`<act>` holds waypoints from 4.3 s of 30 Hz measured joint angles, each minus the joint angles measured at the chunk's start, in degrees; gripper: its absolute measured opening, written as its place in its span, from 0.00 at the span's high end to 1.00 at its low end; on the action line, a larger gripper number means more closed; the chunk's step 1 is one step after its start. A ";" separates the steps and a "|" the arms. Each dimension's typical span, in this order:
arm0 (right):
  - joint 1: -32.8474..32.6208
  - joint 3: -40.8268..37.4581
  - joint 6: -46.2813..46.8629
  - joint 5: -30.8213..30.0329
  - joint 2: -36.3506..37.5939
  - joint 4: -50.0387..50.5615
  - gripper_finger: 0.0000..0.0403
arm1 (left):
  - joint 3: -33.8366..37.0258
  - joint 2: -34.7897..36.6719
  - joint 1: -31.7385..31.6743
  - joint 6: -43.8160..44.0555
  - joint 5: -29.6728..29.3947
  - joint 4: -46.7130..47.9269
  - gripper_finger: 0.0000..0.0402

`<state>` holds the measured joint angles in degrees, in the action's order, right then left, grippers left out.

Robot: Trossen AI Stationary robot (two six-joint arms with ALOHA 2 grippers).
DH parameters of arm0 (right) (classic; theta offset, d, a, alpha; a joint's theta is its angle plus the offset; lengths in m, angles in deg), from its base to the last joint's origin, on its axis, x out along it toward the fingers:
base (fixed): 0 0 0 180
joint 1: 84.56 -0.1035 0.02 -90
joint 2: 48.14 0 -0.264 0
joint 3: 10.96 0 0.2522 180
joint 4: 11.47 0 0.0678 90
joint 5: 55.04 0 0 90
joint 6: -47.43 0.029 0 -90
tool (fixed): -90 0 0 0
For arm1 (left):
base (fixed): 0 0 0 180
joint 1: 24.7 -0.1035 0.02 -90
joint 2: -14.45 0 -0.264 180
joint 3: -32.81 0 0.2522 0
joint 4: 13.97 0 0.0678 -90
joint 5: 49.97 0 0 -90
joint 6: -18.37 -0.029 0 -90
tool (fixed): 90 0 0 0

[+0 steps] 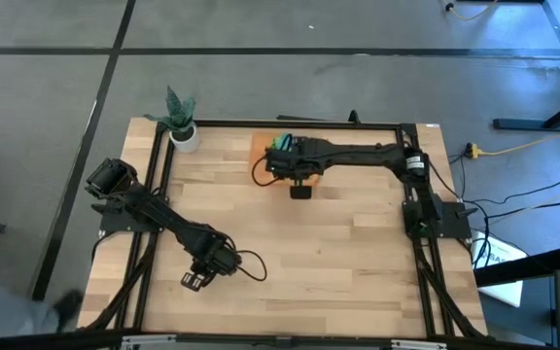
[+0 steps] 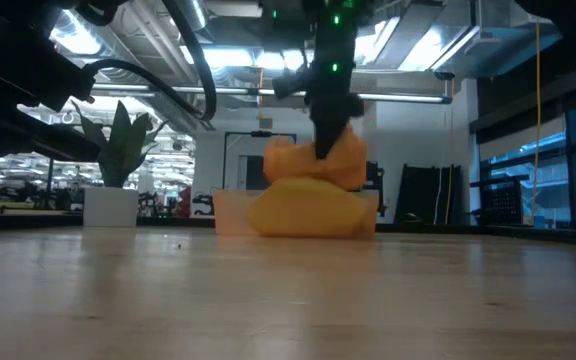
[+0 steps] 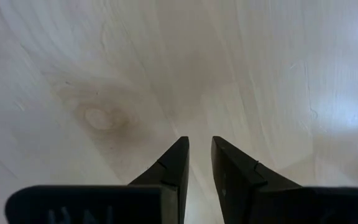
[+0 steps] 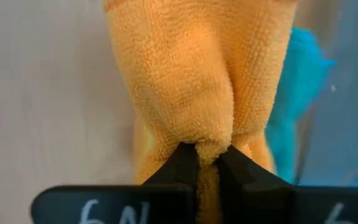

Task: Roll microfiber towels into tight, uniform cylinder then place into a basket
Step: Put the rolled orange microfiber cloth into the orange bin, then return to Home Position

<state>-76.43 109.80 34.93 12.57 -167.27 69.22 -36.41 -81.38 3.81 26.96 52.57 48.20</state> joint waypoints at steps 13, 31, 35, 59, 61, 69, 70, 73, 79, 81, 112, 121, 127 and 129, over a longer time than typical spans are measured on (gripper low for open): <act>0.77 -7.93 -1.96 1.51 0.00 -5.95 0.88 | 0.00 0.00 -0.79 0.31 -0.02 0.00 0.85; 0.62 -5.44 0.12 -1.37 0.00 -3.54 0.48 | 0.00 0.00 -1.27 0.45 -0.02 -0.06 0.85; 0.39 0.55 3.21 2.09 0.00 2.08 0.45 | 0.00 0.00 -1.50 0.45 -0.02 -0.11 0.85; -11.81 25.05 10.84 -2.39 6.18 22.94 0.97 | -4.58 1.19 -8.64 -17.38 -10.05 2.73 0.99; -12.40 24.76 11.89 -1.94 8.70 22.96 0.97 | -5.70 3.15 -10.27 -20.86 -10.93 1.59 1.00; -16.67 9.49 17.45 -1.98 24.08 18.28 0.98 | -3.72 16.80 -18.71 -29.14 -10.60 -4.35 1.00; -17.49 5.45 18.28 -2.21 26.74 15.42 0.99 | -2.91 18.45 -19.98 -29.19 -10.34 -5.55 1.00; -19.33 -8.44 18.41 -2.43 35.02 5.23 0.99 | 0.56 23.44 -23.27 -30.60 -7.29 -9.77 1.00; -20.67 -35.08 18.57 -0.53 51.62 -16.02 0.99 | 8.86 31.01 -28.74 -33.22 -0.31 -21.21 1.00; -20.67 -42.47 19.47 -0.01 56.74 -21.88 0.99 | 10.88 33.16 -30.42 -32.86 -0.31 -24.13 1.00; -20.69 -99.84 21.23 10.58 109.44 -53.93 0.99 | 47.77 72.52 -43.78 -22.04 5.12 -58.57 1.00; -20.73 -102.15 17.89 13.94 113.44 -54.24 0.99 | 55.04 79.91 -43.78 -20.71 4.36 -62.33 1.00; -20.71 -102.16 15.48 11.30 113.39 -54.46 0.98 | 55.04 80.52 -43.78 -21.24 4.57 -60.87 0.99; -20.71 -102.16 13.91 9.14 113.40 -54.48 0.98 | 55.04 80.52 -43.77 -21.44 3.61 -60.88 1.00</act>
<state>-97.14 7.64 48.84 21.71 -53.87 14.74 18.62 -0.86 -39.95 5.52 56.18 -12.68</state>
